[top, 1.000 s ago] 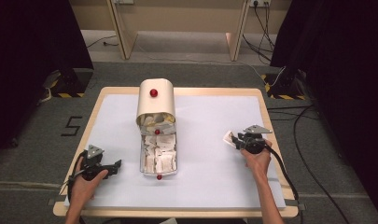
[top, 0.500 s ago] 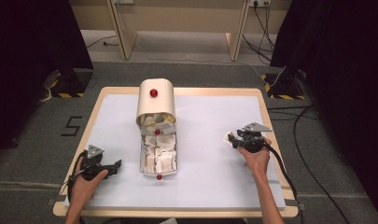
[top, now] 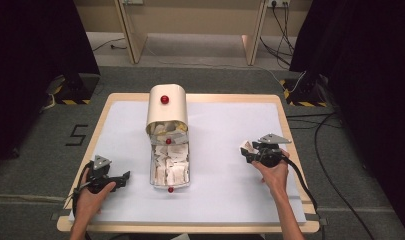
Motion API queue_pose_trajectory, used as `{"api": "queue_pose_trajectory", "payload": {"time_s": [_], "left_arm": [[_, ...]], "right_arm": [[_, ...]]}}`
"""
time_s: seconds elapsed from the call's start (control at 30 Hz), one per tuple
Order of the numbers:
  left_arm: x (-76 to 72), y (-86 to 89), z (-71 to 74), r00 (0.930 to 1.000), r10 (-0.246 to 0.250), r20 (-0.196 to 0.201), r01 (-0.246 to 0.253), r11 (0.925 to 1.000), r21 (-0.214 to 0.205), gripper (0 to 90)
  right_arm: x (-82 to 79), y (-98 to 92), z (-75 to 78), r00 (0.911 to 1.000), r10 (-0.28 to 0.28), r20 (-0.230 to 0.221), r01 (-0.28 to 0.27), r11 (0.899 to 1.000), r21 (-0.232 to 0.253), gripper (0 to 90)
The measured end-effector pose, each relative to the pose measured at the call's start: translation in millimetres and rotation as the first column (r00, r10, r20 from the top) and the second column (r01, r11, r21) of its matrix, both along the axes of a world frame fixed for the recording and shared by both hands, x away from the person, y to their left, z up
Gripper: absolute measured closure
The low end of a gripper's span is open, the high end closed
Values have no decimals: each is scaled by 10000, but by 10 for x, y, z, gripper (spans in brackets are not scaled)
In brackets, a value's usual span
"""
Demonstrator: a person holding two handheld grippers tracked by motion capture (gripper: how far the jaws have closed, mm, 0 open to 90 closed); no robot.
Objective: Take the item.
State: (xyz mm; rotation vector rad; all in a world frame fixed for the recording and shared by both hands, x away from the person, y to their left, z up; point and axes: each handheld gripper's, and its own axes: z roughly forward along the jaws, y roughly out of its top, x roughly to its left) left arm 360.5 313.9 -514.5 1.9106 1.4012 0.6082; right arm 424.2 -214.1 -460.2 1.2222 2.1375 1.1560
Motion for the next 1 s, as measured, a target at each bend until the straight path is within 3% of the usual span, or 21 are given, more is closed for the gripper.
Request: {"api": "queue_pose_trajectory", "payload": {"time_s": [0.23, 0.47, 0.73, 1.0], "left_arm": [[1, -1, -1, 10000, 16, 9, -16, 10000, -25, 114], [1, -1, -1, 10000, 13, 9, -13, 10000, -28, 114], [0, -1, -1, 10000, 15, 12, -15, 10000, -27, 114], [1, -1, -1, 10000, 12, 11, -12, 10000, -26, 114]], "right_arm": [[-139, 36, -12, 9990, 381, -215, -384, 9992, -121, 378], [-238, 80, -15, 9974, 576, -425, -567, 9981, 234, 347], [-373, 192, -5, 9949, 926, -401, -937, 9953, -259, 330], [-467, 246, -33, 9919, 1187, -443, -1207, 9917, -450, 323]]}}
